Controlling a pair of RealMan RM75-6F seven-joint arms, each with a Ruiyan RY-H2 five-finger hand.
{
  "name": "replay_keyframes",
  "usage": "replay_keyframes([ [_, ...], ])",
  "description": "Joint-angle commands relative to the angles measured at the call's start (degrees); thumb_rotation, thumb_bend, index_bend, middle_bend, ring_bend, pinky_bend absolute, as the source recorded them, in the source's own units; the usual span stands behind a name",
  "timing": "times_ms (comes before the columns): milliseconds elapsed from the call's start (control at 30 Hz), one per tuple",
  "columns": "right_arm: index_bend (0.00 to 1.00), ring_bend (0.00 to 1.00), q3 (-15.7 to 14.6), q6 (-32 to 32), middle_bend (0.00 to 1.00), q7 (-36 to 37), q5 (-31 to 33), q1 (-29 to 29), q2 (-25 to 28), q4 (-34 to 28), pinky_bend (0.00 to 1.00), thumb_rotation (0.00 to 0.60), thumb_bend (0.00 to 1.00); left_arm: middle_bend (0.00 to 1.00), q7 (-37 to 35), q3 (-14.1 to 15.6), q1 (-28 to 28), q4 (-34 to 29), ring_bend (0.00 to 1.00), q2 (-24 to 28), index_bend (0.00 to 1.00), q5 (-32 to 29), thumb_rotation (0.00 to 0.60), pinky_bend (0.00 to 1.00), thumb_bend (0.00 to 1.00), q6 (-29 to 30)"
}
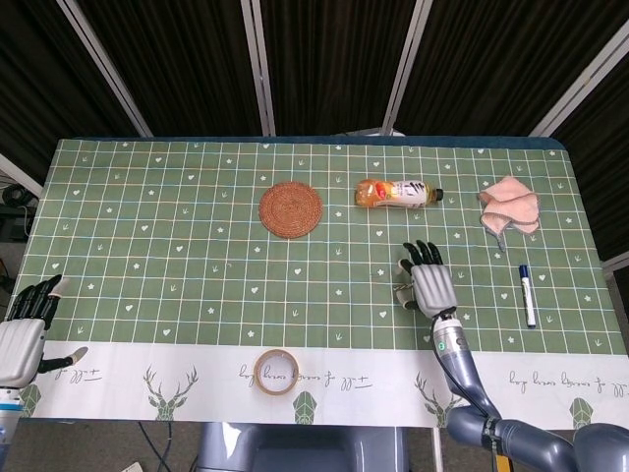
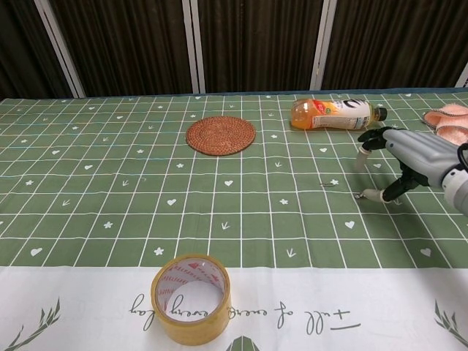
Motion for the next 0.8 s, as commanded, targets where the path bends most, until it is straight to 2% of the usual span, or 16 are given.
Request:
replay_keyframes([
  [33,0.4,0.0,-0.2,-0.2,0.1,-0.1,0.1,0.0,-0.3,0.1,0.0,0.6,0.2,0.0,0.0,0.0,0.0,0.1,0.0,0.0,0.0,0.0,0.6,0.0,0.06,0.0],
  [433,0.4,0.0,-0.2,-2.7,0.1,0.5,1.4,0.7,-2.4,4.1,0.0,0.6,0.22,0.0,-0.3,-0.1,-0.1,0.1,0.0,0.1,0.0,-0.5,0.6,0.0,0.06,-0.6],
  [800,0.42,0.0,-0.4,-3.3,0.11,1.5,1.3,0.7,-3.1,5.7,0.0,0.6,0.31,0.0,-0.3,-0.2,-0.2,-0.1,0.0,0.1,0.0,-0.8,0.6,0.0,0.06,-1.0],
])
